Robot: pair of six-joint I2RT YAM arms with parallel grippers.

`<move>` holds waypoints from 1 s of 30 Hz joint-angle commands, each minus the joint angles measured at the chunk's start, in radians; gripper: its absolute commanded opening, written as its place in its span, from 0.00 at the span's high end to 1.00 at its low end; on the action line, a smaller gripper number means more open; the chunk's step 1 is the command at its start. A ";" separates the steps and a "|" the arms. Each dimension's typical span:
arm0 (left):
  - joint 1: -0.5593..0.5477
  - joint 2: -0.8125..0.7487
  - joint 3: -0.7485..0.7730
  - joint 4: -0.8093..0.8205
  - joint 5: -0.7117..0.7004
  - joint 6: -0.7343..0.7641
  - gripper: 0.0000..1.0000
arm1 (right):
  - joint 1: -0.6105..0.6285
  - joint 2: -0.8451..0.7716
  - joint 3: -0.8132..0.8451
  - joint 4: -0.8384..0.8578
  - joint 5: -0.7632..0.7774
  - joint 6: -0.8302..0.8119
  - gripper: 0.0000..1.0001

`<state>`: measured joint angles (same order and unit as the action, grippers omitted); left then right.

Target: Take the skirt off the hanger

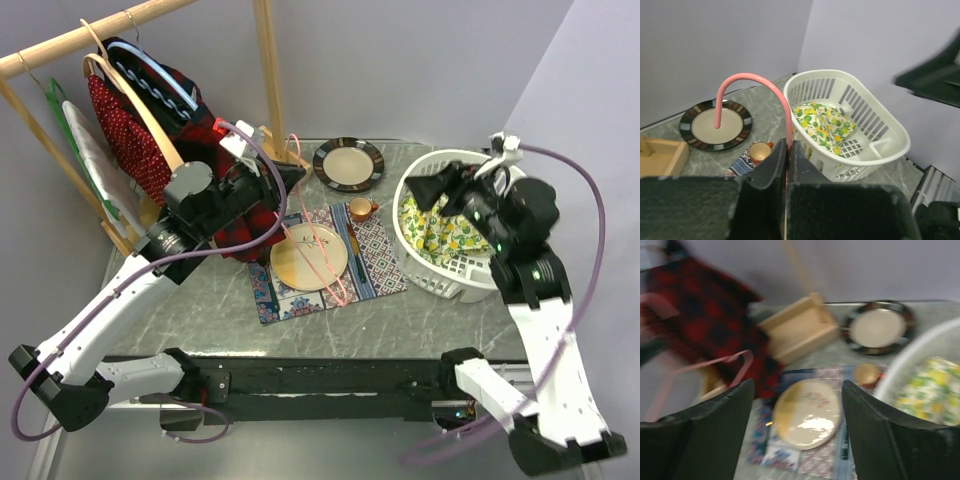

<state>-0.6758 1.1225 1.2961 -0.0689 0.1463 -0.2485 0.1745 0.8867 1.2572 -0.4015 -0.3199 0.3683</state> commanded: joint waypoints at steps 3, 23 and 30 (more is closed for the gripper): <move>-0.001 0.005 0.005 0.038 -0.143 0.028 0.99 | 0.236 -0.034 0.014 0.040 -0.192 0.101 0.39; -0.027 0.072 -0.001 0.017 -0.271 0.068 0.99 | 0.683 0.078 0.071 -0.258 0.231 0.046 0.60; -0.031 0.072 -0.006 0.020 -0.297 0.081 0.99 | 0.717 0.080 0.073 -0.312 0.257 -0.008 0.60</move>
<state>-0.7002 1.1980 1.2957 -0.0872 -0.1200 -0.1917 0.8696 0.9760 1.3037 -0.6853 -0.1101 0.4030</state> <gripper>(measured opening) 0.038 0.389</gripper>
